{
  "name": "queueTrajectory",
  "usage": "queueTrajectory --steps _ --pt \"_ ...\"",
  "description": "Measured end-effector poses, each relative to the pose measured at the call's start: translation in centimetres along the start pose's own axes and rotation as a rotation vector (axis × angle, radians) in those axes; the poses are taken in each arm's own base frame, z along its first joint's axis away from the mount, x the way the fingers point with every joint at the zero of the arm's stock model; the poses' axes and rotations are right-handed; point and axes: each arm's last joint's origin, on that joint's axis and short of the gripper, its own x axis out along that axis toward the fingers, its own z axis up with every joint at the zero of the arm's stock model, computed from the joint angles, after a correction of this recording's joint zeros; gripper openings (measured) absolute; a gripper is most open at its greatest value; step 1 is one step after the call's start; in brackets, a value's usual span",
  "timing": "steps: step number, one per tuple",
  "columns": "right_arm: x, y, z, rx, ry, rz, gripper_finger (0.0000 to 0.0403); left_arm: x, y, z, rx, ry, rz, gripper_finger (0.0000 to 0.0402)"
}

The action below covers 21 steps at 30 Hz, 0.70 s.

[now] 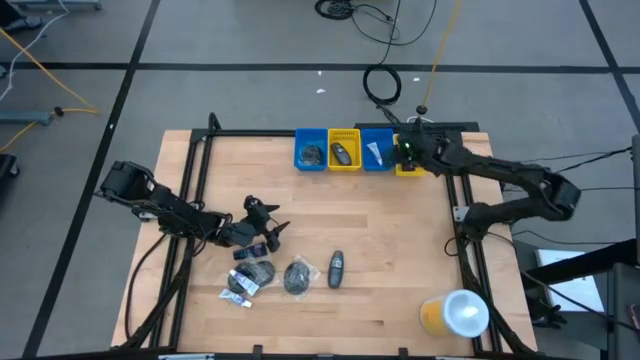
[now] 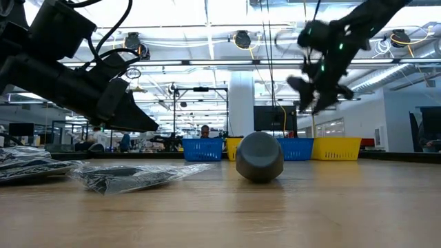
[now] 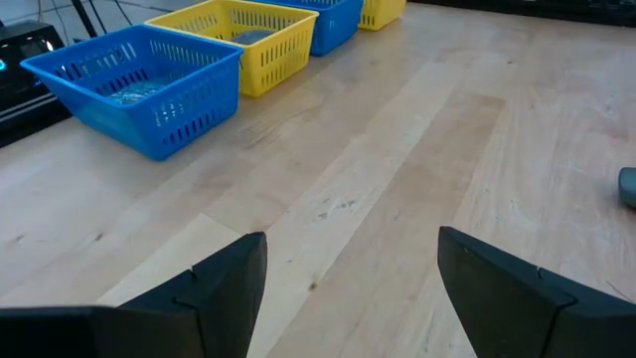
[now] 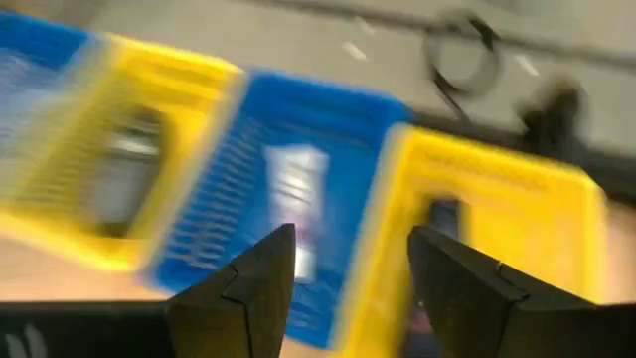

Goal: Pick & Place Travel size toiletries
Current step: Put the black hairbrush into the left blue bin

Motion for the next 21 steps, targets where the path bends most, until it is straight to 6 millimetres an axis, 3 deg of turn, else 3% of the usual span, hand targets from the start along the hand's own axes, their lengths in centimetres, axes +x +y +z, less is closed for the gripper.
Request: queueTrajectory --steps 4,9,15,21 --pt "-2.3 2.7 -1.6 -0.09 -0.15 0.218 0.0179 -0.1 -0.1 0.0 0.003 0.0 -0.007 0.0285" --pt "-3.7 5.3 -6.5 -0.171 -0.32 0.513 0.0176 -0.2 -0.2 -0.1 0.009 -0.001 -0.012 0.0285" --pt "-4.5 5.3 -13.1 -0.272 -0.445 0.861 0.0173 -0.1 -0.2 0.0 0.013 -0.004 -0.01 0.0285" --pt "-5.3 6.3 -16.5 -0.331 -0.47 1.061 0.0167 0.5 0.5 0.2 0.01 -0.001 0.019 0.0285"
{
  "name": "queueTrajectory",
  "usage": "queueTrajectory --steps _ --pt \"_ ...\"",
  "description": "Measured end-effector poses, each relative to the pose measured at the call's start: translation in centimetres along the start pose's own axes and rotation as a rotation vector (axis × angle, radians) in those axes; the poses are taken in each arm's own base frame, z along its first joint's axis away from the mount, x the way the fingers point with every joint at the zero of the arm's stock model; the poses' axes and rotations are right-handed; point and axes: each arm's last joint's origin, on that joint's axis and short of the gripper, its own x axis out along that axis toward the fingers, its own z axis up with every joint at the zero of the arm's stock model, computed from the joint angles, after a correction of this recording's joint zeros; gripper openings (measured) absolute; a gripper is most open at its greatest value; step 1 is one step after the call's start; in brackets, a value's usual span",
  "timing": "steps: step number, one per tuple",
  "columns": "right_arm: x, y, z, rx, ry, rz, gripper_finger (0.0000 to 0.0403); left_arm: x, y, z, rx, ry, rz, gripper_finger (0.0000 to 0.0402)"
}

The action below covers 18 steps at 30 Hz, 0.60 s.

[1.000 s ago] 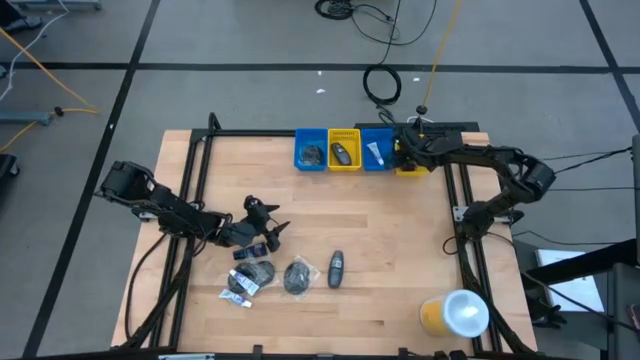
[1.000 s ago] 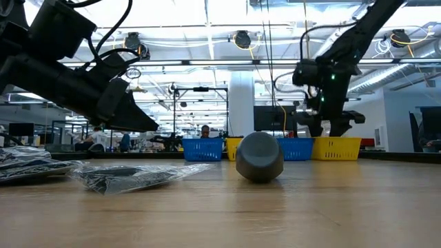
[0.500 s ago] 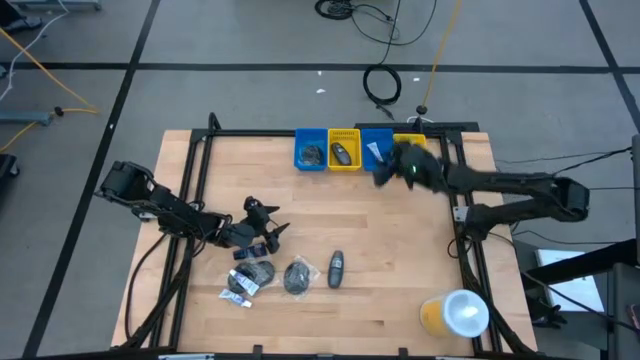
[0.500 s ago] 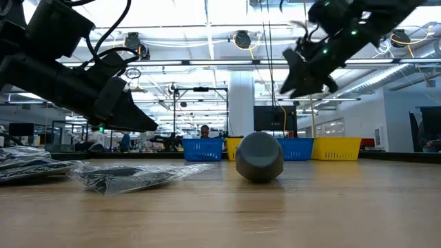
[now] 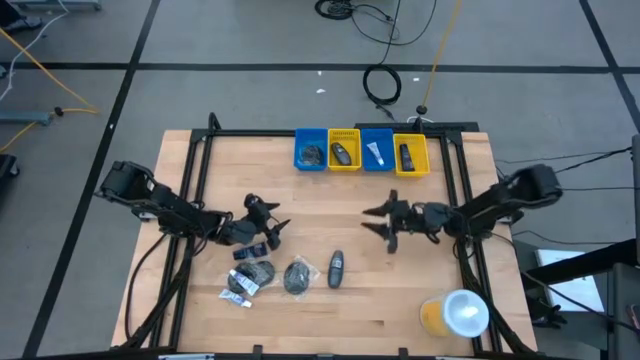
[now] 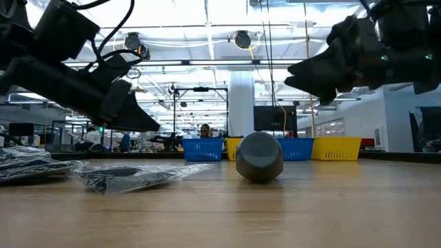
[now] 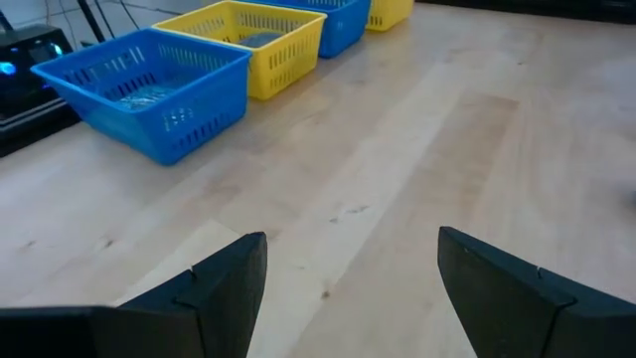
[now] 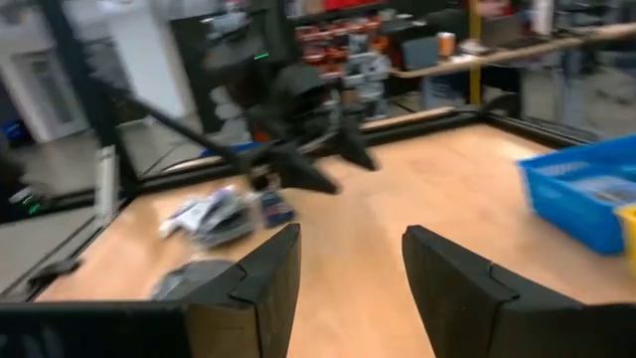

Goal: Pick & Place Travel size toiletries
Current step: Put the black hairbrush into the left blue bin

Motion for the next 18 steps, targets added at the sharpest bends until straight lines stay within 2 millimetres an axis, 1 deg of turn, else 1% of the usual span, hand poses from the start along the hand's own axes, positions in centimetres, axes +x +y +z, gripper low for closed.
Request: queueTrajectory --steps 4,7,10,12,15,18 --pt "2.4 1.7 -1.2 -0.049 0.041 0.052 0.0164 0.5 0.5 0.2 0.004 0.018 -0.018 0.0285" --pt "4.5 2.8 -2.3 -0.034 0.077 0.075 0.0165 0.9 0.5 0.3 0.034 0.058 -0.121 0.0285" --pt "6.5 3.4 -3.6 0.011 0.106 0.075 0.0166 0.9 -0.3 0.8 0.092 0.07 -0.229 0.0285" --pt "7.7 3.6 -4.2 0.011 0.111 0.066 0.0166 0.9 -1.1 1.2 0.154 0.08 -0.268 0.0285" --pt "9.7 3.8 -4.8 0.013 0.106 0.059 0.0171 0.6 -2.2 2.0 0.25 0.145 -0.274 0.0285" --pt "11.4 4.0 -5.2 0.016 0.096 0.058 0.0188 0.0 -3.1 3.3 0.316 0.271 -0.253 0.0285"
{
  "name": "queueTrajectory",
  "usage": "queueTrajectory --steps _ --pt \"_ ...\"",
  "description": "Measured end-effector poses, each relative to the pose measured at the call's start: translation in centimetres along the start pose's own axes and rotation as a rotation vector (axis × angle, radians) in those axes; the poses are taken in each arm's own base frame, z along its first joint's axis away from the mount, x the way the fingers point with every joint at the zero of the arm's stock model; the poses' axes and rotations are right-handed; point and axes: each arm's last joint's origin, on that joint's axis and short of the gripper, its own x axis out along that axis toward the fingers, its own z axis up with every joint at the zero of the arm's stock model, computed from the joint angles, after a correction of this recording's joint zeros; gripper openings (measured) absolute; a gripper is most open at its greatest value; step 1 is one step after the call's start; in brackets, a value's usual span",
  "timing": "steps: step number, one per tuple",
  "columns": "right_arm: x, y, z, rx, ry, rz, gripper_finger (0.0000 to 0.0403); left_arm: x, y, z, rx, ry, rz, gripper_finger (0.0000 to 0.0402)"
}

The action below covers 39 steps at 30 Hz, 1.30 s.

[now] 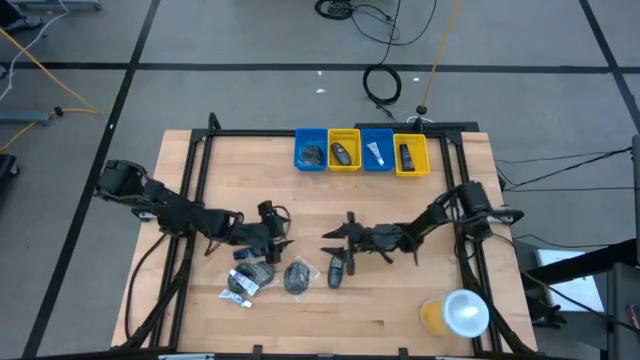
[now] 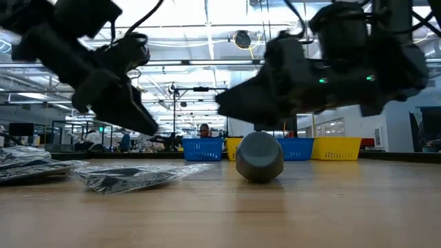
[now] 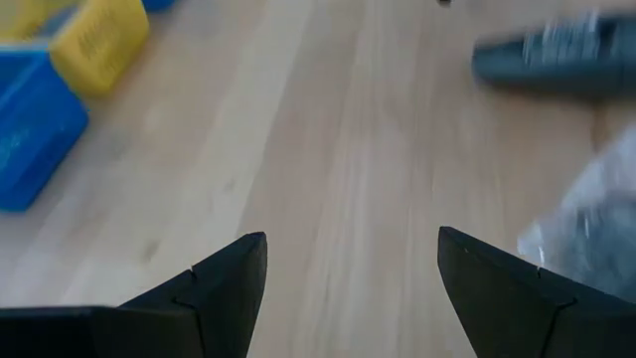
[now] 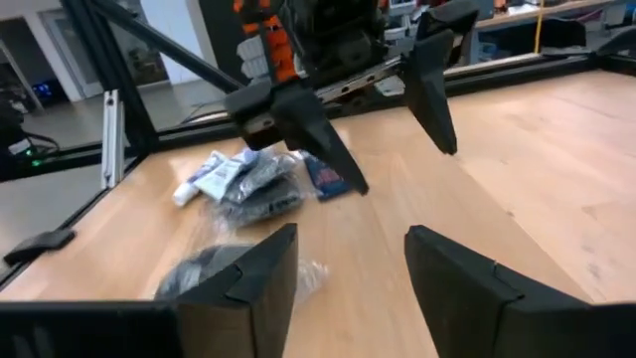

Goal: Pick & Place Travel size toiletries
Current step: Put the black hairbrush into the left blue bin

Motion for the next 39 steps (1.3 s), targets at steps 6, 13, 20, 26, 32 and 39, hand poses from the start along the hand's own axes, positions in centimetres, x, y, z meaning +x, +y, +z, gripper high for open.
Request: queueTrajectory --steps 6,13,20,26,32,39 --pt "1.8 -0.4 -0.6 -0.003 0.077 0.055 0.0255 -2.8 -0.7 2.4 -0.024 0.302 -0.022 0.0285" --pt "2.2 -0.9 -0.9 -0.013 0.138 0.03 0.0319 -5.6 -1.8 1.7 -0.123 0.653 -0.123 0.0285" --pt "2.2 -0.9 -0.8 -0.013 0.132 0.031 0.0323 -6.7 -4.6 0.0 -0.139 0.681 -0.243 0.0285" --pt "2.2 -0.9 -0.8 -0.016 0.132 0.031 0.0315 -6.0 -5.1 -1.6 -0.117 0.541 -0.204 0.0284" --pt "2.3 -1.1 -0.8 -0.016 0.132 0.026 0.0314 -5.1 -4.8 -3.0 -0.133 0.516 -0.239 0.0239" --pt "2.3 -1.4 -0.7 -0.012 0.129 0.013 0.0313 -5.1 -4.8 -3.0 -0.089 0.514 -0.258 0.01"
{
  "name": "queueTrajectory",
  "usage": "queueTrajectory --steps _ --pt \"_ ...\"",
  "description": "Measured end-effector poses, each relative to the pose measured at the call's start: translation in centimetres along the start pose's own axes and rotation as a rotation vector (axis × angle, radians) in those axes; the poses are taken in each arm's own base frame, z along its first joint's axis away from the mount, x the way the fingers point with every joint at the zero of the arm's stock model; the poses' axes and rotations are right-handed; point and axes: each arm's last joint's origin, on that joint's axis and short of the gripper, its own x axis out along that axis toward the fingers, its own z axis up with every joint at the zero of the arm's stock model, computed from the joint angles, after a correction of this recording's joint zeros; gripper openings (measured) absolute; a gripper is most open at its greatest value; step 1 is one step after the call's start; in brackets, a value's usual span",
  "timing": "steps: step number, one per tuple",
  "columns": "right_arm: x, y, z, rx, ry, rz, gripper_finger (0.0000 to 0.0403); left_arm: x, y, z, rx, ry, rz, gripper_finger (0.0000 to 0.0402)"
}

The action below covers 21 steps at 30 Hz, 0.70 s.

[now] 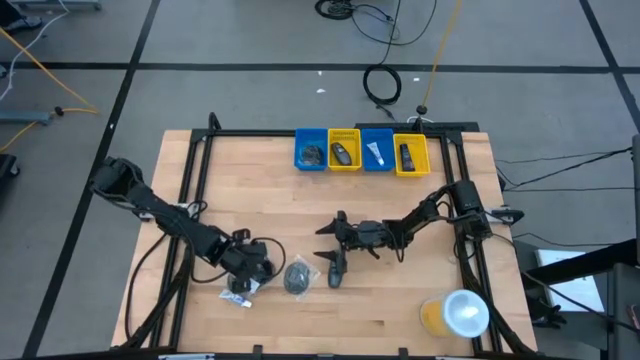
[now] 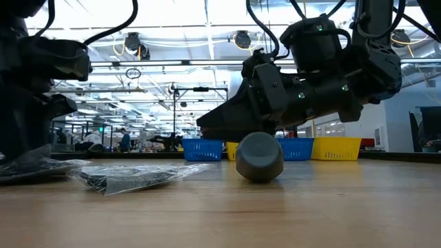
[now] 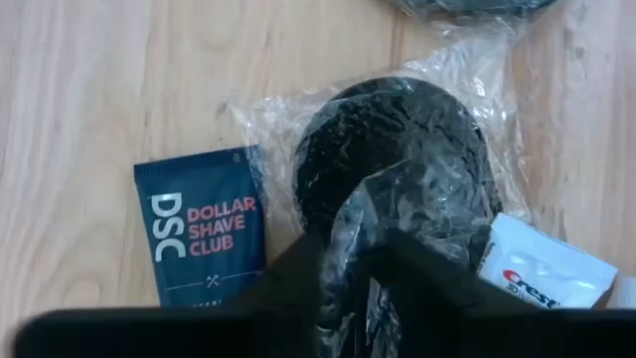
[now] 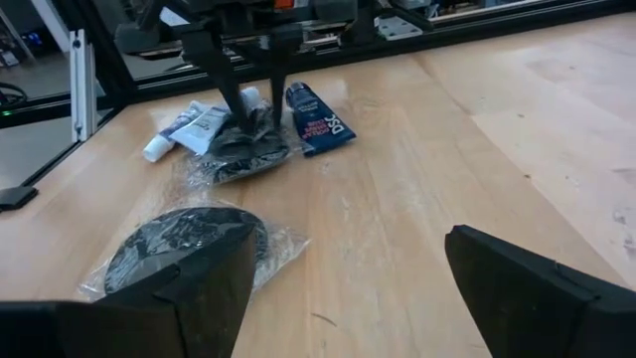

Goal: Pick & Place Travel size toiletries
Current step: Put the black hairbrush into the left blue bin

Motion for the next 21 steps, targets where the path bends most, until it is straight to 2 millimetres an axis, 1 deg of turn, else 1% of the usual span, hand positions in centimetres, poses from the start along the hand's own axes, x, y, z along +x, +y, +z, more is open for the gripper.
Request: queueTrajectory --steps 3,4,5,10,12,14,16,19,21 --pt "0.0 0.0 0.0 0.0 0.0 0.0 0.0313 0.0 0.2 0.2 0.016 -0.003 0.0 0.0034" --pt "0.0 0.0 0.0 0.0 0.0 0.001 0.0313 0.1 0.3 0.3 0.016 -0.007 0.0 0.0018" --pt "0.0 0.0 0.0 0.0 0.0 0.0 0.0313 0.1 0.4 0.4 0.011 -0.013 0.002 0.001" --pt "0.0 -0.1 0.0 -0.001 -0.011 -0.049 0.0313 -0.3 1.4 1.6 0.006 -0.12 0.073 0.0017" --pt "0.0 -0.1 0.0 0.0 -0.01 -0.048 0.0313 -0.3 1.8 2.3 0.015 -0.188 0.12 0.0011" --pt "0.0 -0.1 0.0 0.0 -0.01 -0.047 0.0313 -0.4 2.2 3.3 0.023 -0.269 0.146 0.0003" --pt "0.0 -0.1 0.1 0.008 -0.013 -0.047 0.0313 -0.5 2.7 4.3 0.03 -0.349 0.173 0.0006" --pt "0.2 -0.1 0.6 0.043 -0.039 -0.07 0.0313 -0.9 3.5 5.8 0.014 -0.479 0.229 0.001" --pt "0.5 0.0 1.0 0.068 -0.062 -0.093 0.0313 -1.2 4.0 6.6 0.008 -0.55 0.264 0.0004"
